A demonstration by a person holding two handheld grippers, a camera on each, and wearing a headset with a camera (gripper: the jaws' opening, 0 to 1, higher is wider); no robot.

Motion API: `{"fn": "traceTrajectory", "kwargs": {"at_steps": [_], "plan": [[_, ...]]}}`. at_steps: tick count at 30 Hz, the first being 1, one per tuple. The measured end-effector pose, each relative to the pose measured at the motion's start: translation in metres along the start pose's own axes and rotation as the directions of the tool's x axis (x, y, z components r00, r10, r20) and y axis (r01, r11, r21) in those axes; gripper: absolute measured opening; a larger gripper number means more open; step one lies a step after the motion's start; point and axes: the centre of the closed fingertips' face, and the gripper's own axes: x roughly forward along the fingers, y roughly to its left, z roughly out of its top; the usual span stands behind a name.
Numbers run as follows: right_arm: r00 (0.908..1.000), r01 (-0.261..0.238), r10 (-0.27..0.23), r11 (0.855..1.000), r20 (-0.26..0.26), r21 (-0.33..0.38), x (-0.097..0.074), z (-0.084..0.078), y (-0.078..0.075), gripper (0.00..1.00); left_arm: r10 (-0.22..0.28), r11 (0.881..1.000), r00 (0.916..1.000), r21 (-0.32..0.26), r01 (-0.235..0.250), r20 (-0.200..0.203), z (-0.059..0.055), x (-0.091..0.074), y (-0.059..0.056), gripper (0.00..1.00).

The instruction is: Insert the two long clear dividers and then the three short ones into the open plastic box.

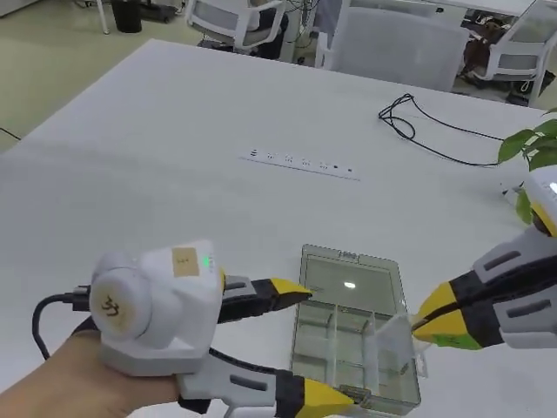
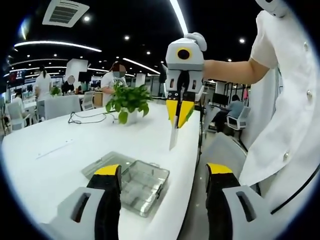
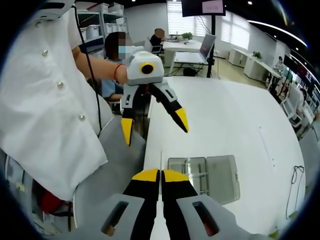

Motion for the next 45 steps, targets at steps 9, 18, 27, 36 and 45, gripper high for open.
{"fn": "traceTrajectory", "kwargs": {"at_steps": [9, 18, 27, 36, 45], "plan": [[0.9998, 0.017, -0.016, 1.0, -0.008, 0.013, 0.007, -0.007, -0.015, 0.02, 0.051, 0.999, 0.9981, -0.013, -0.052, -0.034, -0.009, -0.007, 0.018, 0.89], [0.9992, 0.038, -0.037, 0.999, -0.013, 0.034, 0.019, -0.019, -0.033, 0.02, 0.063, 0.998, 0.9965, -0.028, -0.065, -0.055, -0.015, -0.007, 0.025, 1.0], [0.998, 0.063, -0.062, 0.997, -0.011, 0.048, 0.038, -0.033, -0.054, 0.02, 0.06, 0.997, 0.9959, -0.043, -0.063, -0.068, -0.02, -0.007, 0.03, 1.0], [0.998, 0.063, -0.062, 0.994, -0.008, 0.084, 0.066, -0.061, -0.066, 0.02, 0.053, 0.997, 0.9946, -0.052, -0.058, -0.09, -0.028, -0.005, 0.032, 1.0], [0.9977, 0.067, -0.065, 0.992, -0.022, 0.106, 0.074, -0.079, -0.071, 0.02, 0.054, 0.996, 0.9939, -0.065, -0.061, -0.096, -0.029, -0.004, 0.031, 1.0]]}}
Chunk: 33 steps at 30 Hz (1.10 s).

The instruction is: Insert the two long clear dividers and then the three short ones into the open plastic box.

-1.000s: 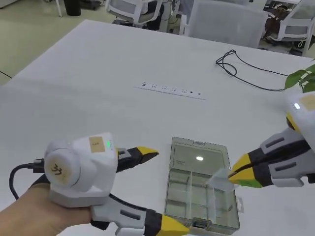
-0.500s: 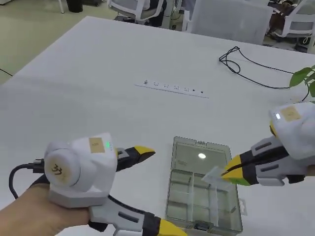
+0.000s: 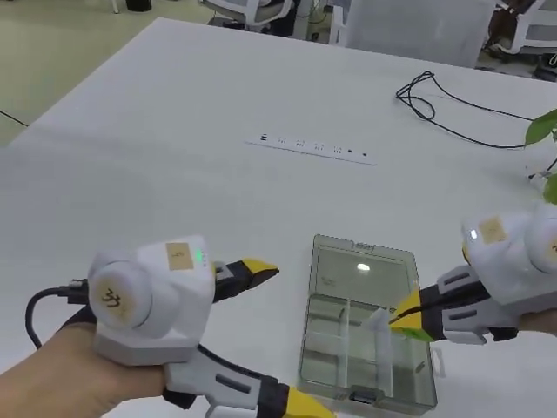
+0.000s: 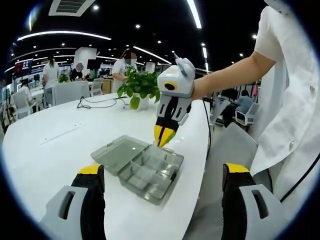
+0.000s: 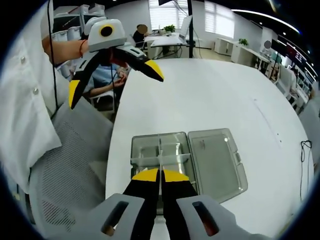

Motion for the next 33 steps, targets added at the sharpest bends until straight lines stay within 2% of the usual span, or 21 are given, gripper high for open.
{"fn": "traceTrajectory", "kwargs": {"at_steps": [11, 17, 26, 33], "plan": [[0.9999, -0.001, 0.0, 1.0, 0.012, 0.006, 0.008, -0.007, -0.003, 0.02, -0.01, 1.0, 0.9999, -0.008, 0.01, 0.005, 0.002, 0.003, -0.001, 1.0], [0.9995, -0.011, 0.013, 0.997, 0.029, -0.072, 0.011, -0.006, 0.001, 0.02, -0.011, 1.0, 0.9999, -0.012, 0.011, 0.002, 0.0, 0.004, -0.001, 1.0], [0.9991, -0.015, 0.019, 0.994, 0.037, -0.111, 0.015, -0.004, 0.003, 0.02, -0.015, 1.0, 0.9999, -0.013, 0.015, 0.004, 0.001, 0.006, 0.0, 0.99], [0.9994, -0.017, 0.02, 0.993, 0.03, -0.113, 0.019, -0.004, 0.003, 0.02, -0.018, 1.0, 0.9998, -0.014, 0.018, -0.001, -0.001, 0.006, -0.001, 0.99]]}}
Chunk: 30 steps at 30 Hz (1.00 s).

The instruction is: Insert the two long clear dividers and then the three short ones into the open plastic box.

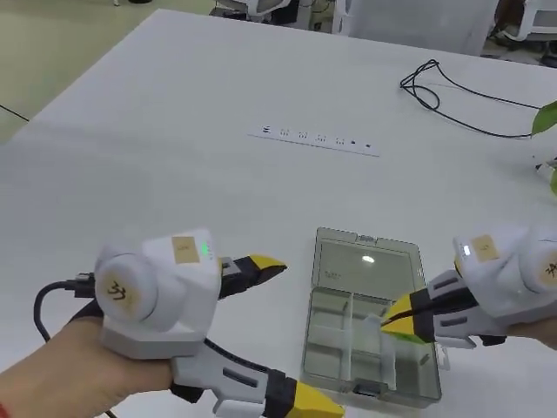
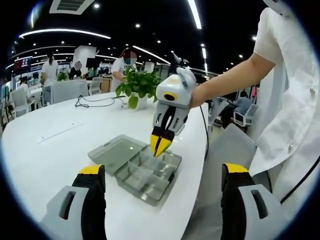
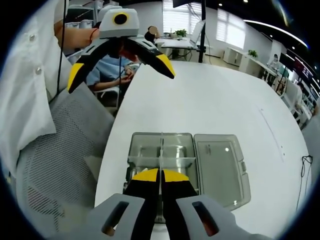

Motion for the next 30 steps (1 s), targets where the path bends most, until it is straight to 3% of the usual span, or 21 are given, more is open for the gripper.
{"fn": "traceTrajectory", "kwargs": {"at_steps": [19, 30], "plan": [[0.9959, -0.015, 0.016, 1.0, -0.09, 0.015, 0.026, -0.016, 0.0, 0.02, -0.006, 1.0, 1.0, 0.002, 0.006, -0.001, 0.0, -0.001, -0.002, 0.98], [0.9818, -0.023, 0.015, 0.999, -0.19, -0.038, 0.037, -0.026, 0.001, 0.02, -0.005, 1.0, 1.0, 0.004, 0.005, 0.001, 0.0, -0.002, -0.002, 0.97]]}}
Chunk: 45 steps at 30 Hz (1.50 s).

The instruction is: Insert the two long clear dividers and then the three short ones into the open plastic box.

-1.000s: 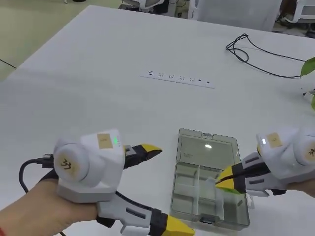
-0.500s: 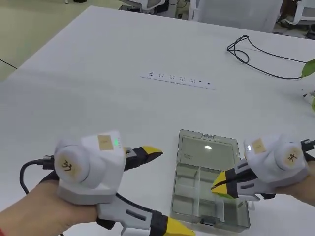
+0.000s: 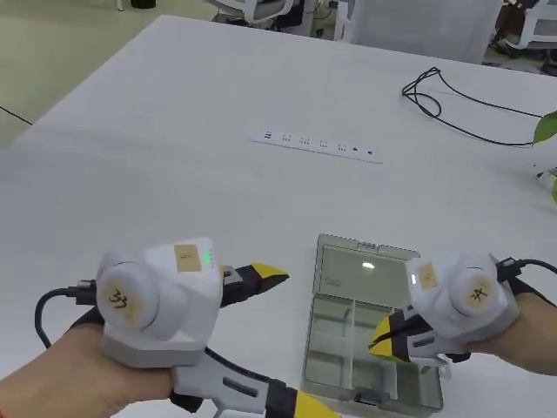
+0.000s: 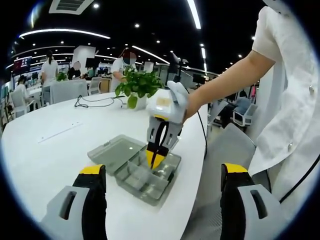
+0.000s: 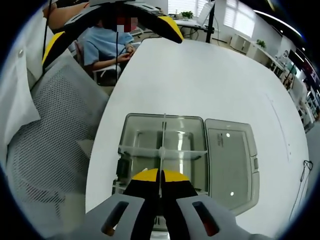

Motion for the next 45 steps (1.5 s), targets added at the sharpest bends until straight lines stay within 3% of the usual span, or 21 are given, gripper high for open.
{"fn": "traceTrajectory", "kwargs": {"at_steps": [14, 22, 34, 45], "plan": [[0.9996, 0.012, -0.012, 1.0, -0.026, 0.004, 0.0, -0.001, 0.0, 0.04, 0.006, 1.0, 1.0, 0.004, -0.006, -0.001, 0.001, -0.002, 0.0, 0.97], [0.9985, 0.036, -0.039, 0.997, 0.039, 0.073, -0.014, 0.007, -0.002, 0.1, 0.008, 1.0, 1.0, 0.01, -0.008, -0.003, 0.0, -0.004, -0.002, 0.97], [0.9779, 0.082, -0.117, 0.977, 0.173, 0.197, -0.054, 0.018, -0.006, 0.19, 0.013, 1.0, 0.9999, 0.014, -0.012, -0.005, 0.0, -0.006, -0.003, 0.98], [0.9638, 0.131, -0.187, 0.954, 0.19, 0.27, -0.084, -0.001, -0.001, 0.25, 0.019, 1.0, 0.9998, 0.022, -0.019, -0.01, 0.0, -0.01, -0.006, 0.97]]}}
